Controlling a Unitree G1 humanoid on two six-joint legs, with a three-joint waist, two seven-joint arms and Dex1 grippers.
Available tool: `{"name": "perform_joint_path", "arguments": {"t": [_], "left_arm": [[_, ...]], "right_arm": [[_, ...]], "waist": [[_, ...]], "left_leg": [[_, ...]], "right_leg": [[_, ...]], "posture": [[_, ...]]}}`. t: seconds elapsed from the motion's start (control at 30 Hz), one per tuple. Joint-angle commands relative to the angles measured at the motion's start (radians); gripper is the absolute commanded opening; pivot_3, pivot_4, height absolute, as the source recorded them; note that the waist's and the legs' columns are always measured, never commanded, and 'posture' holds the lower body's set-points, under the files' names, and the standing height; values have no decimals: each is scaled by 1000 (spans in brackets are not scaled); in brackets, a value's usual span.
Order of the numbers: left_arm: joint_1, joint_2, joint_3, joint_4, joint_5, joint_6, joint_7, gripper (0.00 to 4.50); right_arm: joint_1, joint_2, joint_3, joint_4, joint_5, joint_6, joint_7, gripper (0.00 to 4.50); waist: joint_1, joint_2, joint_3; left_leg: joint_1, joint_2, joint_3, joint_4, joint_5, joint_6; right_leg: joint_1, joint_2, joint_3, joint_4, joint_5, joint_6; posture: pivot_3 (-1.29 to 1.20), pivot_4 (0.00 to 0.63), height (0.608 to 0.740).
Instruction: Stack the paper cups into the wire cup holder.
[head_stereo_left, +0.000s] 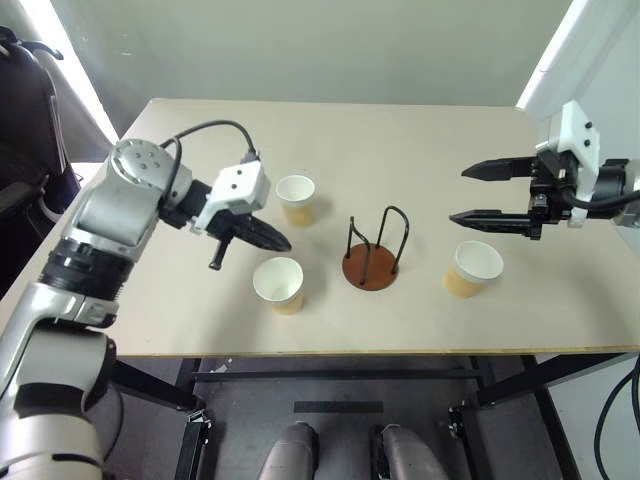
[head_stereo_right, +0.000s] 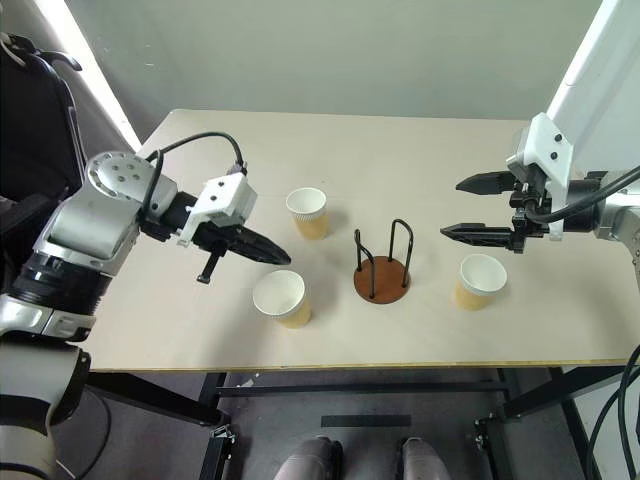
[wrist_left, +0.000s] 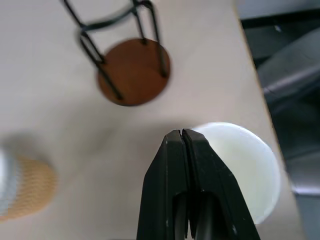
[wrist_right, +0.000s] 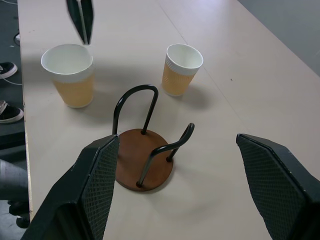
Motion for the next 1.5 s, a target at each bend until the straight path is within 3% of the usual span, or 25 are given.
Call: {"name": "perform_joint_path", "arguments": {"t": [0.03, 0.37, 0.43, 0.8, 1.0, 1.5], "left_arm": [[-48, 0, 41, 42, 17, -31, -36, 44], [-18, 15, 39, -3, -10, -4, -36, 44], [-13, 27, 36, -27, -20, -12, -36, 590], [29, 154, -81, -162, -78, -57, -36, 4486], [47, 190, -140, -234, -14, -197, -36, 4486], [24, 206, -225, -295, 49, -249, -36, 4486]], "right_arm": [[0, -10, -43, -29, 10, -1, -10, 3787], [7, -22, -48, -33, 12, -1, -5, 3787], [8, -23, -47, -32, 12, -2, -2, 3787], [18, -42, -50, -50, 27, -15, 43, 3787], [14, -62, -46, -38, 18, -20, 59, 3787], [-22, -101, -27, 3, 7, -19, 107, 3787]], "waist": [[0, 0, 0], [0, 0, 0], [0, 0, 0], [0, 0, 0], [0, 0, 0], [0, 0, 0]], "left_leg": [[0, 0, 0, 0, 0, 0], [0, 0, 0, 0, 0, 0], [0, 0, 0, 0, 0, 0], [0, 0, 0, 0, 0, 0], [0, 0, 0, 1, 0, 1], [0, 0, 0, 1, 0, 1]], "right_leg": [[0, 0, 0, 0, 0, 0], [0, 0, 0, -1, 0, 1], [0, 0, 0, -1, 0, 1], [0, 0, 0, 0, 0, 1], [0, 0, 0, 0, -2, -2], [0, 0, 0, 0, -4, -5]], "posture": [[0, 150, 740], [0, 150, 740], [0, 150, 740], [0, 150, 740], [0, 150, 740], [0, 150, 740]]}}
